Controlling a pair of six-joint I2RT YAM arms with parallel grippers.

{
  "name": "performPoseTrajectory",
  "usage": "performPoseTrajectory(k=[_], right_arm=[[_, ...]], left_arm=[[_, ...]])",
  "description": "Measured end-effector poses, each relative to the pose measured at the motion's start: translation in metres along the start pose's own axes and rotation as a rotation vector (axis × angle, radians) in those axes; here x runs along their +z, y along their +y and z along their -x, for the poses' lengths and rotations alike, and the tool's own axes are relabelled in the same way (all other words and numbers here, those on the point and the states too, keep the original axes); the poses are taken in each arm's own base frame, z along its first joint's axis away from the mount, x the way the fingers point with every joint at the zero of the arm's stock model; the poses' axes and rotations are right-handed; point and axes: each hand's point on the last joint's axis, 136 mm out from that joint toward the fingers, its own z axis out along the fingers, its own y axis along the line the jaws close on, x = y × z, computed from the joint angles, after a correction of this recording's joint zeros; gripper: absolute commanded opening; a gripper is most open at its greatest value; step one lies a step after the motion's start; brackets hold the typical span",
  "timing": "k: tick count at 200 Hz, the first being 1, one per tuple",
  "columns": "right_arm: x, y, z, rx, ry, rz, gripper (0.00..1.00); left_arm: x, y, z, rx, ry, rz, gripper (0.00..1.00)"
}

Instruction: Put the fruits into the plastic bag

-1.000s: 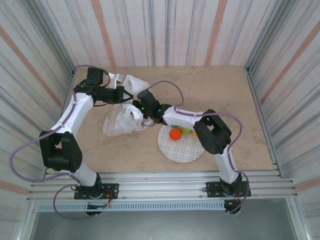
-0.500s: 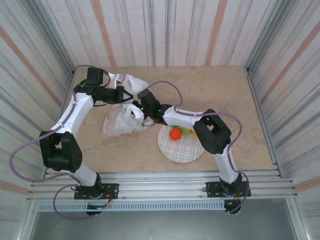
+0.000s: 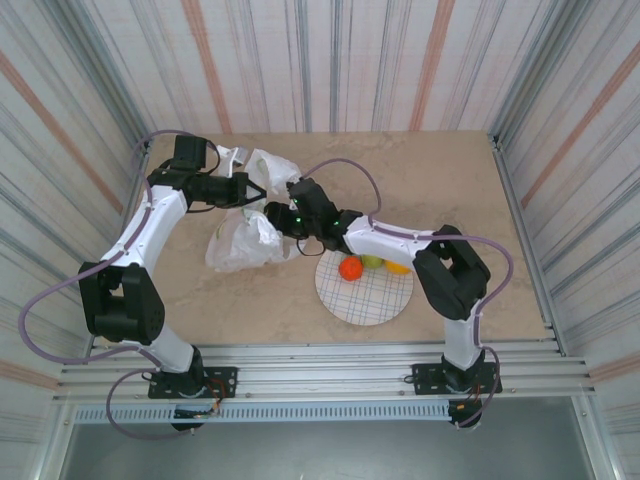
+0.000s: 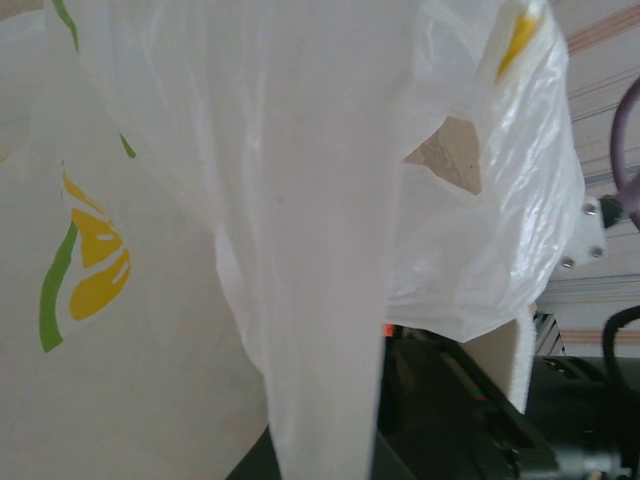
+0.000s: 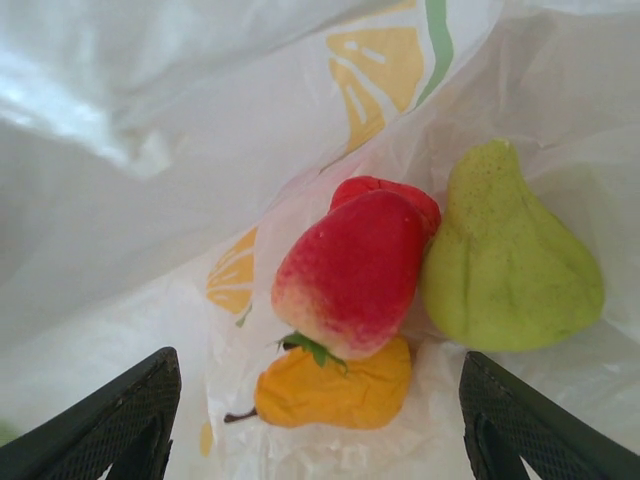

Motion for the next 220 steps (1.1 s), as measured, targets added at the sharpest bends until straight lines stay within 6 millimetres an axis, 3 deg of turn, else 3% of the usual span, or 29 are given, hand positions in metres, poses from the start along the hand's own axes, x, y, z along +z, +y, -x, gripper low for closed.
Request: performPoseTrajectory(k=[67, 153, 183, 220], right_arm=[[-0.041, -0.025, -0.005, -0.063, -0.029, -0.090, 0.67], [-0.110, -0.053, -0.004, -0.140, -0.095, -0.218, 0.70], [-0.139, -0.067, -0.015, -0.209, -0.099, -0.326, 0.72], [-0.152, -0.083, -0.046, -0.305, -0.043, -0.460, 0.74]], left_arm=[[0.000, 0.000, 0.000, 0.000, 0.000, 0.000, 0.00], [0.000, 0.000, 0.000, 0.000, 0.000, 0.000, 0.00], [0.000, 0.000, 0.000, 0.000, 0.000, -0.002, 0.00], [0.000, -0.002, 0.000, 0.002, -0.001, -0.009, 0.00]])
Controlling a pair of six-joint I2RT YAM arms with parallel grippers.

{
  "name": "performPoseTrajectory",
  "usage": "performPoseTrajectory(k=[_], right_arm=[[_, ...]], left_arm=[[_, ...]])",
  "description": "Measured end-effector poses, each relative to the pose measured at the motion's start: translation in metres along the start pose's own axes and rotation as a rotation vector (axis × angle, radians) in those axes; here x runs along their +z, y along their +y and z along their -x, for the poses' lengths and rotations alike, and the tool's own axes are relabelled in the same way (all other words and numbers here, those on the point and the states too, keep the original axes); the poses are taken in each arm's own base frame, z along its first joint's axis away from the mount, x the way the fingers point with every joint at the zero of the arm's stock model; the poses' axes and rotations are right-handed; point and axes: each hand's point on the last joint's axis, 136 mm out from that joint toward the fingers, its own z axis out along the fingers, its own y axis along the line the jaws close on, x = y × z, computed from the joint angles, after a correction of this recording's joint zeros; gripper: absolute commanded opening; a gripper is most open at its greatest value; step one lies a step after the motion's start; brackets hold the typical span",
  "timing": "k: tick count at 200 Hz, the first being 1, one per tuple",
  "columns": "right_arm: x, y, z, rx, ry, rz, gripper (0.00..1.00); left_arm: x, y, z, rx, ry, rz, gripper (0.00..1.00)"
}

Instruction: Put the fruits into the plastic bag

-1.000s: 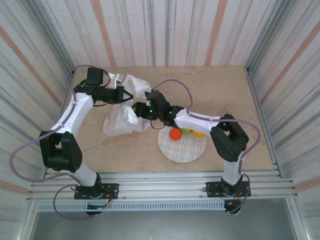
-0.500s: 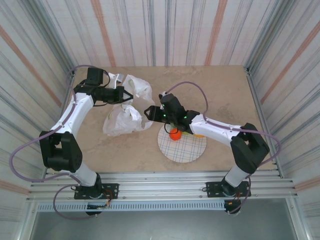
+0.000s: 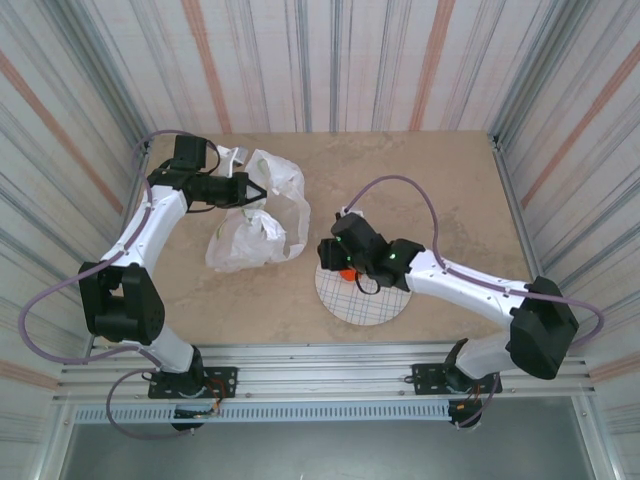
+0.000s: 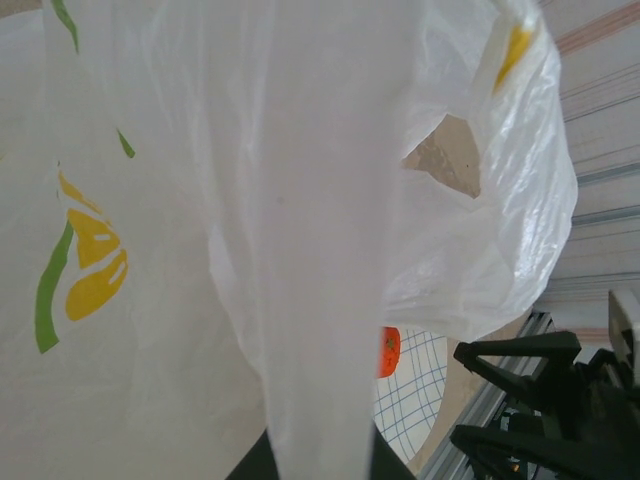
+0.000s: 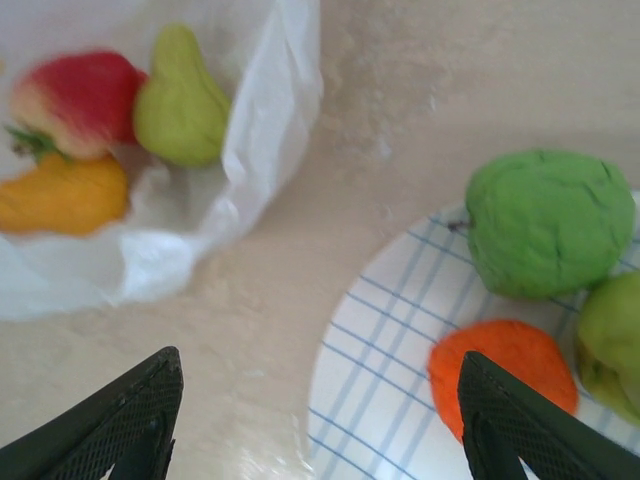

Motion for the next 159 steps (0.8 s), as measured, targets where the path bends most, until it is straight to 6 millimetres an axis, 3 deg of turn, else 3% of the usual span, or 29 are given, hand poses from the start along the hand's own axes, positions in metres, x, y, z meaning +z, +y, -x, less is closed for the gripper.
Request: performPoseTrajectory(k=[29, 73, 159], right_arm=[[0.001, -0.014, -0.021, -0.065, 0.045, -0.104, 0.77], [0.026, -0.043, -0.047, -0.147, 0.145, -0.276, 0.82], [0.051, -0.057, -0.057, -0.217, 0.219, -0.365, 0.83]], left_arm=[[0.000, 0.000, 0.001, 0.002, -0.003, 0.000, 0.00], [0.000, 0.000, 0.001, 0.002, -0.003, 0.000, 0.00], [0.000, 0.000, 0.001, 0.003, -0.003, 0.000, 0.00]])
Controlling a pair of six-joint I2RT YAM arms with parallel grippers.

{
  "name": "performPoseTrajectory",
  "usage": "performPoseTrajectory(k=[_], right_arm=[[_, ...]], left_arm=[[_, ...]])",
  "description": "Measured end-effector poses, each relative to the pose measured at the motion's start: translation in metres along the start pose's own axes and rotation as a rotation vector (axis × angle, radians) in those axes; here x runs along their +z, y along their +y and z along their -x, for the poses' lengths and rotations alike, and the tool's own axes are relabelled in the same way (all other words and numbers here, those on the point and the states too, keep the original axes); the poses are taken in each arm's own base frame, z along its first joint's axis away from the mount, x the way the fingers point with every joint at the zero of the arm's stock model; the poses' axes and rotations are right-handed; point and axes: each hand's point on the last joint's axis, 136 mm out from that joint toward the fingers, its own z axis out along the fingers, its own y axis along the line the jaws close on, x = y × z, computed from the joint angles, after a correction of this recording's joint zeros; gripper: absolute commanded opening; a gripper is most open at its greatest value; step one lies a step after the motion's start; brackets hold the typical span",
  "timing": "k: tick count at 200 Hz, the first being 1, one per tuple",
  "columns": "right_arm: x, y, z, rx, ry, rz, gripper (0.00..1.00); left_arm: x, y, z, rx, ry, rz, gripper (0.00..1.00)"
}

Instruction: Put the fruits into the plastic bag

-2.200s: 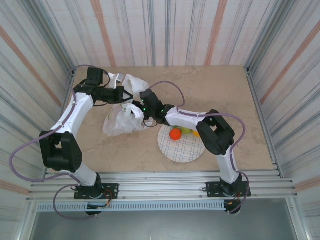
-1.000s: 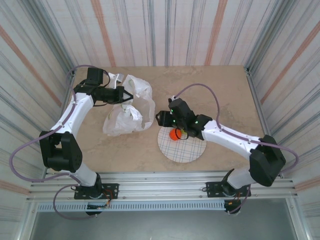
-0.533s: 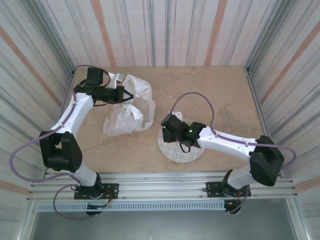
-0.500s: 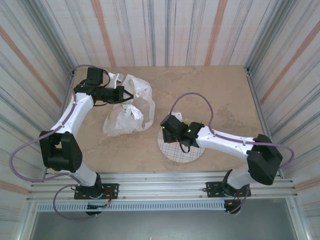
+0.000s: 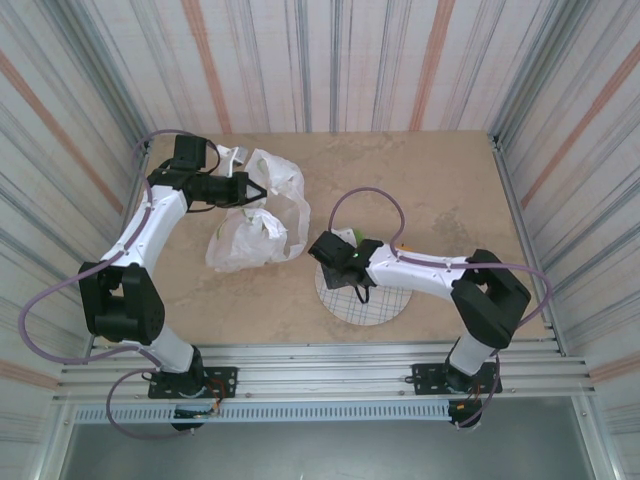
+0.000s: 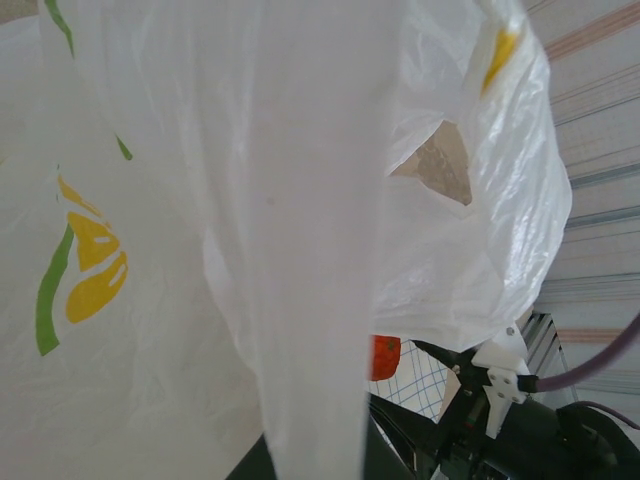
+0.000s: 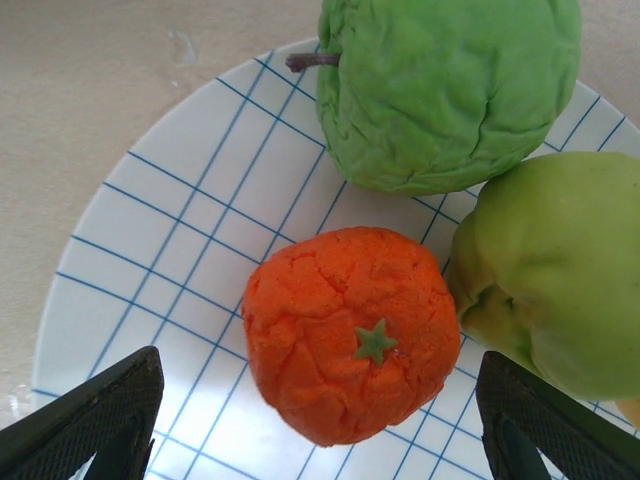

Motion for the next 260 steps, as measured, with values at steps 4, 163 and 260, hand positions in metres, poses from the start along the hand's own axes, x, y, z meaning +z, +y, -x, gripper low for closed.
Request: performPoseTrajectory(k=[4, 163, 260], right_arm=[[0.001, 0.000, -0.001, -0.003, 0.003, -0.002, 0.83], [0.030, 0.005, 0.011, -0.004, 0.022, 0.053, 0.67], [-0.021, 0.020, 0.050, 0.053, -0.117, 0.231, 0.58]], left_arm=[[0.000, 0.000, 0.000, 0.000, 0.000, 0.000, 0.00], [0.000, 0.000, 0.000, 0.000, 0.000, 0.000, 0.00], [0.000, 0.000, 0.000, 0.000, 0.000, 0.000, 0.00]])
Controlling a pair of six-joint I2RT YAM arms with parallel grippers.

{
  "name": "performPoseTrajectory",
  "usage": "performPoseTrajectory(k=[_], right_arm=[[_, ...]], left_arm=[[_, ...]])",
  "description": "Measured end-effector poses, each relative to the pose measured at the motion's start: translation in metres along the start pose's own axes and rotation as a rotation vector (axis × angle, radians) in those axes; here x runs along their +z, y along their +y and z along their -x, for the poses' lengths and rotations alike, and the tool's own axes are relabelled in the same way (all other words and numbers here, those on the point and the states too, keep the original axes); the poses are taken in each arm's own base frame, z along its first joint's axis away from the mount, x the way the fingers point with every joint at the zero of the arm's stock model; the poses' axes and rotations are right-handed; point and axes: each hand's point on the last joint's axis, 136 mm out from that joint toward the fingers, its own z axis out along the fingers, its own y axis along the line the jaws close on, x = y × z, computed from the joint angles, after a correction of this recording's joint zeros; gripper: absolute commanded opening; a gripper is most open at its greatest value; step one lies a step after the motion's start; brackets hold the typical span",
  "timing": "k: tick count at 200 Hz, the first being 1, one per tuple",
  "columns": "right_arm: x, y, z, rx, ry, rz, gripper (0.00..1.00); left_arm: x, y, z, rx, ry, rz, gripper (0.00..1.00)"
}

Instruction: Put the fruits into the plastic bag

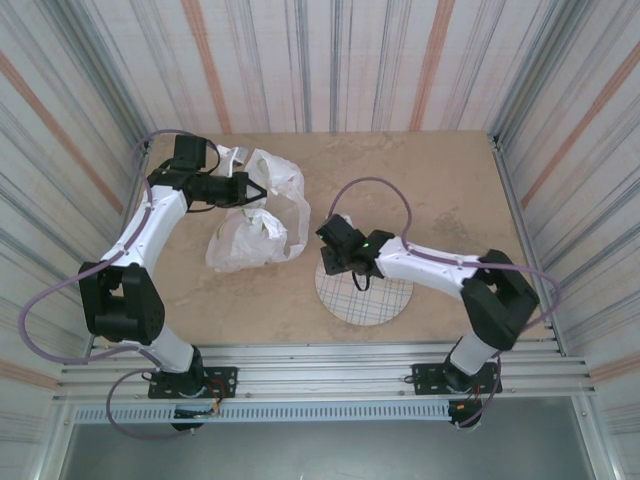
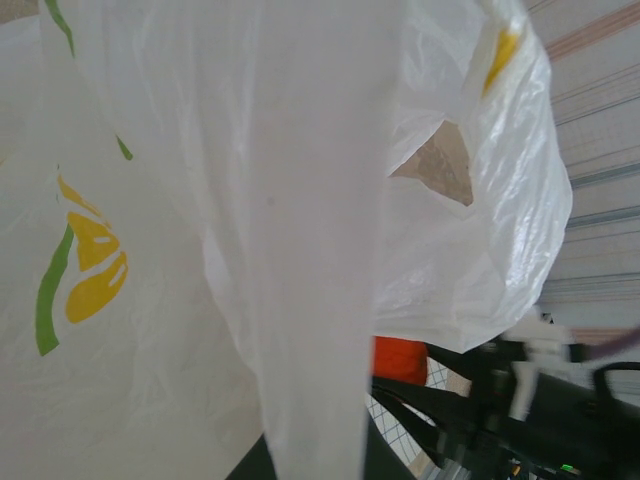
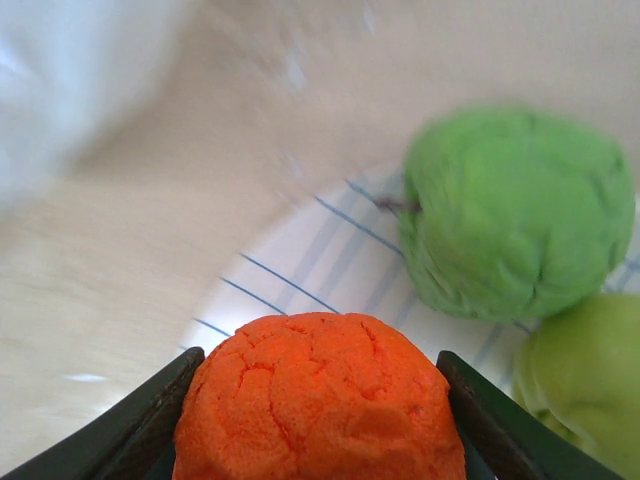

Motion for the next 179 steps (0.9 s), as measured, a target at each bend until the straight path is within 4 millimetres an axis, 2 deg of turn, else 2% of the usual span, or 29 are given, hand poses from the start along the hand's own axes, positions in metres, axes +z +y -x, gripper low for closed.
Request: performPoseTrajectory(k=[17, 33, 59, 93, 132, 158, 179], right_arm=[[-0.018, 0.017, 0.030, 0.043, -0.104, 0.112, 0.58], [-0.022, 0.030, 0.052, 0.080, -0.167, 0.193, 0.57], [-0.017, 0.051, 0.081, 0.122, -0.223, 0.283, 0.56], [0.001, 0.080, 0.119, 0.197, -0.267, 0.377, 0.56], [0.039, 0.106, 0.135, 0.332, -0.237, 0.447, 0.57], [0.061, 0.119, 0.135, 0.432, -0.201, 0.473, 0.58], [0.071, 0.126, 0.134, 0.488, -0.181, 0.482, 0.63]], left_arm=[[0.000, 0.000, 0.000, 0.000, 0.000, 0.000, 0.00], [0.000, 0.000, 0.000, 0.000, 0.001, 0.000, 0.00], [0.000, 0.000, 0.000, 0.000, 0.000, 0.000, 0.00], [0.000, 0.000, 0.000, 0.000, 0.001, -0.001, 0.00], [0.000, -0.001, 0.000, 0.000, 0.001, -0.004, 0.00], [0.000, -0.001, 0.000, 0.000, 0.001, -0.005, 0.00], [0.000, -0.001, 0.000, 0.000, 0.001, -0.007, 0.00]])
